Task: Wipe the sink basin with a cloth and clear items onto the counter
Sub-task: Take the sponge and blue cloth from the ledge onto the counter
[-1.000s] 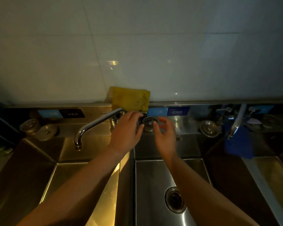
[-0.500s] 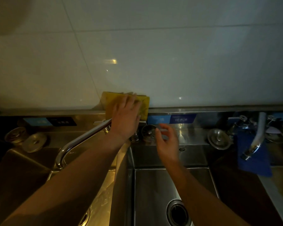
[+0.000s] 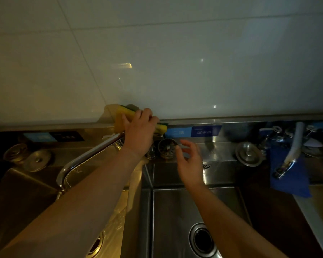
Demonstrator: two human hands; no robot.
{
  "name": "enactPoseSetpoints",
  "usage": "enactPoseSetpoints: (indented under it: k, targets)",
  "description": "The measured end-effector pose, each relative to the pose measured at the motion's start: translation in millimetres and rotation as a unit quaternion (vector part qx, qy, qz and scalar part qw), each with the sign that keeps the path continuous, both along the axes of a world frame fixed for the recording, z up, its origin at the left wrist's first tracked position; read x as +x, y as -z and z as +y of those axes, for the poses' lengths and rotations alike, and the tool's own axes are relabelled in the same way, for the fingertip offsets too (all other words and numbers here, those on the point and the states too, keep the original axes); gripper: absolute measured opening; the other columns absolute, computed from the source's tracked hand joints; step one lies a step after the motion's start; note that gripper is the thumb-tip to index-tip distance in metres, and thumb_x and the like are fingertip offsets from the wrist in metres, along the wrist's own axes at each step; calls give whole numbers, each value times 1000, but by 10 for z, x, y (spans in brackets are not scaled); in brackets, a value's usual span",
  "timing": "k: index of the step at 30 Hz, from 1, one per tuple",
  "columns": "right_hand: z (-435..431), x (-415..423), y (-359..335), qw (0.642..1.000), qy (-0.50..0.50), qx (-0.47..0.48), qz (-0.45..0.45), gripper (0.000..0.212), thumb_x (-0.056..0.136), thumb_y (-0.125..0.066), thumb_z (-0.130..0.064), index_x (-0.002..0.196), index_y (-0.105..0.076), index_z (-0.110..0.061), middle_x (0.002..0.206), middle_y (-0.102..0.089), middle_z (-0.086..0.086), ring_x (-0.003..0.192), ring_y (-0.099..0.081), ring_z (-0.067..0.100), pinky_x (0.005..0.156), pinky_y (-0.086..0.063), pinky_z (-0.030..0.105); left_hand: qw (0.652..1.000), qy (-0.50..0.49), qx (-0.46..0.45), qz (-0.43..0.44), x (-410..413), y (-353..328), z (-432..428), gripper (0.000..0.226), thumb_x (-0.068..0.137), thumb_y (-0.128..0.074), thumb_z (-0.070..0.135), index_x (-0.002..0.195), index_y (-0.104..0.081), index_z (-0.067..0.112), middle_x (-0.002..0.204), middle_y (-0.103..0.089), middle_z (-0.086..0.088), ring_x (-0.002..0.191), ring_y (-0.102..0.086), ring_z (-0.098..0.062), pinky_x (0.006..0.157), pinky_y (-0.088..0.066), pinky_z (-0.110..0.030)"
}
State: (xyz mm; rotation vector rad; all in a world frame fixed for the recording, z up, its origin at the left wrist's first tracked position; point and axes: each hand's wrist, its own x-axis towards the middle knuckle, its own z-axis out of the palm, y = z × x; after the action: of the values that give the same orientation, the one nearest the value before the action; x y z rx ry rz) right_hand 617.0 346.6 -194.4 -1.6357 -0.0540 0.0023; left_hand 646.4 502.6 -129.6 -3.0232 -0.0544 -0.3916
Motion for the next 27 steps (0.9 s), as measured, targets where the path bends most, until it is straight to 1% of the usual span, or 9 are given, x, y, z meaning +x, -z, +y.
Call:
enactPoseSetpoints:
  k: [3, 5, 11, 14, 16, 18, 20, 22, 27]
  targets:
    - [-44, -23, -47, 1000, -8, -1, 0, 26, 91, -55, -25, 98, -47, -49, 120, -50, -6, 105, -55, 7, 82, -54, 26, 1000, -17, -19, -9, -44, -78, 9, 36, 81, -64, 13, 114, -58, 25, 131, -48, -1, 129, -35, -25, 102, -6, -72]
    - [-84, -54, -67, 1000, -6, -1, -4, 25, 91, -56, -28, 99, -47, -50, 119, -49, -9, 105, -54, 5, 78, -52, 21, 999, -19, -40, -24, -95, -134, 15, 33, 83, -60, 10, 113, -55, 25, 127, -53, 1, 128, -37, -24, 102, 0, -73]
    - [-173, -248, -165, 1000, 13, -12, -12, 20, 90, -56, -32, 107, -51, -42, 110, -47, -27, 97, -52, -13, 65, -45, 4, 992, 59, -29, -105, -374, -335, -102, 45, 75, -66, 0, 115, -60, 19, 117, -60, -7, 112, -53, -34, 105, -11, -68]
    - [-249, -405, -251, 999, 37, -24, -23, 23, 90, -57, -32, 101, -49, -52, 108, -46, -33, 100, -54, -5, 70, -50, 12, 990, 91, -45, -101, -549, -444, -217, 43, 77, -66, 3, 116, -59, 18, 117, -60, -8, 110, -53, -34, 105, -25, -62]
    - [-335, -537, -287, 996, 65, -44, -36, 28, 90, -57, -31, 96, -47, -56, 109, -46, -29, 102, -54, 0, 77, -49, 18, 986, 125, -42, -97, -680, -473, -284, 42, 76, -65, 3, 115, -60, 17, 115, -61, -9, 106, -54, -34, 99, -36, -56]
    - [-429, -700, -311, 994, 88, -55, -40, 28, 90, -58, -30, 95, -47, -56, 111, -48, -23, 100, -54, 0, 74, -49, 16, 983, 158, -42, -87, -819, -476, -359, 43, 75, -66, 4, 117, -60, 15, 114, -61, -10, 103, -55, -34, 91, -41, -49]
    - [-506, -868, -336, 992, 99, -62, -46, 28, 90, -58, -30, 96, -48, -54, 112, -49, -19, 98, -55, -1, 66, -48, 10, 979, 177, -63, -78, -967, -472, -449, 44, 77, -66, 6, 119, -59, 14, 116, -61, -11, 105, -55, -34, 86, -44, -45]
    - [-588, -1014, -371, 990, 114, -66, -51, 27, 90, -59, -28, 98, -48, -51, 113, -49, -16, 97, -56, 0, 66, -45, 5, 974, 194, -87, -77, -1106, -460, -549, 42, 78, -65, 6, 119, -59, 13, 116, -60, -11, 105, -54, -33, 83, -45, -44]
    - [-908, -1297, -436, 980, 170, -80, -63, 22, 90, -60, -22, 108, -54, -33, 117, -50, -8, 101, -55, 6, 70, -44, 8, 962, 227, -141, -53, -1363, -421, -873, 37, 85, -59, 7, 121, -58, 15, 120, -58, -9, 108, -51, -30, 81, -45, -39]
